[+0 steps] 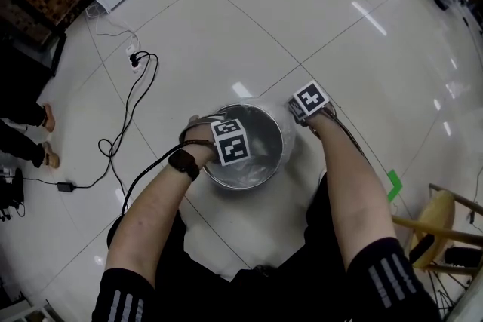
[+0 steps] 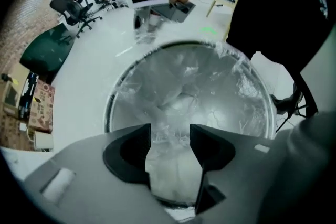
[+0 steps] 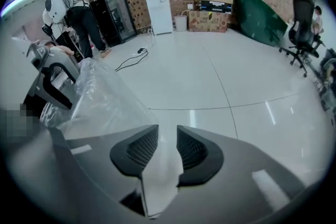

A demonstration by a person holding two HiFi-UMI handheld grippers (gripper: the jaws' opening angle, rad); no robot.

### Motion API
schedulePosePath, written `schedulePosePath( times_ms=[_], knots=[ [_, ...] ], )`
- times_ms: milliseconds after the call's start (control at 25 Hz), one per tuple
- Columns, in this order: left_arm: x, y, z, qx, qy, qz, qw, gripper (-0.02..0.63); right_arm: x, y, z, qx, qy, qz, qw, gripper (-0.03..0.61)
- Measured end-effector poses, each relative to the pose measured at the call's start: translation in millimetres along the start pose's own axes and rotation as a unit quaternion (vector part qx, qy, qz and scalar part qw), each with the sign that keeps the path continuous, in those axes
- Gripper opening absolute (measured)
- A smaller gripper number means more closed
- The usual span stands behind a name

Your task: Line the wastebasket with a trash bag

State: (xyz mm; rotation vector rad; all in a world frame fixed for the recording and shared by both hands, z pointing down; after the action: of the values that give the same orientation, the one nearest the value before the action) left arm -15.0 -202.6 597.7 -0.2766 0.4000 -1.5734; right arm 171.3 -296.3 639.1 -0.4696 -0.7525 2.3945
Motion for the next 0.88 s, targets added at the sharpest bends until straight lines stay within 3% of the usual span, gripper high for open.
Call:
schedulePosePath(
  times_ms=[200, 360, 480, 560, 600, 720, 800, 880],
  knots=[
    [-12, 14, -40, -0.064, 0.010, -0.038, 0.9972, 0.229, 3, -2, -24, -0.032, -0.026, 0.004, 0.999, 0.214],
    [-20, 10, -84, -0.098, 0.038, -0.061, 0.9926, 0.229, -1, -8, -51, -0.027, -0.037, 0.001, 0.999, 0.224],
    [-25, 4, -119, -0.126, 0.079, -0.076, 0.9860, 0.229, 11, -7, -76, -0.015, -0.050, -0.042, 0.998, 0.223],
    [-31, -4, -138, -0.140, 0.104, -0.093, 0.9803, 0.229, 28, 3, -97, -0.034, -0.055, -0.067, 0.996, 0.218],
    [-34, -8, -147, -0.146, 0.112, -0.104, 0.9774, 0.229, 37, 12, -109, -0.053, -0.058, -0.080, 0.994, 0.210],
    [-52, -15, -169, -0.170, 0.126, -0.142, 0.9670, 0.229, 69, 46, -149, -0.125, -0.069, -0.122, 0.982, 0.082],
    [-65, -14, -180, -0.186, 0.135, -0.156, 0.9605, 0.229, 96, 63, -172, -0.167, -0.046, -0.124, 0.977, 0.018],
    [-77, -11, -193, -0.201, 0.145, -0.159, 0.9556, 0.229, 128, 73, -192, -0.199, -0.003, -0.111, 0.974, 0.006]
  ],
)
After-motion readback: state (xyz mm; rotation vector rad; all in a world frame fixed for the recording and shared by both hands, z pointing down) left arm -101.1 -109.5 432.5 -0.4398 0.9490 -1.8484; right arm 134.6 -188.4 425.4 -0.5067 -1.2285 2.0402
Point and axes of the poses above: the fingertips, and each gripper's own axes: z forward along the fingers, x to its left, y out of its top, the point moved 7 cm from there along -z, backward along the fingers, and after that the axes turned 14 degrees about -x, right-handed, at the moved point
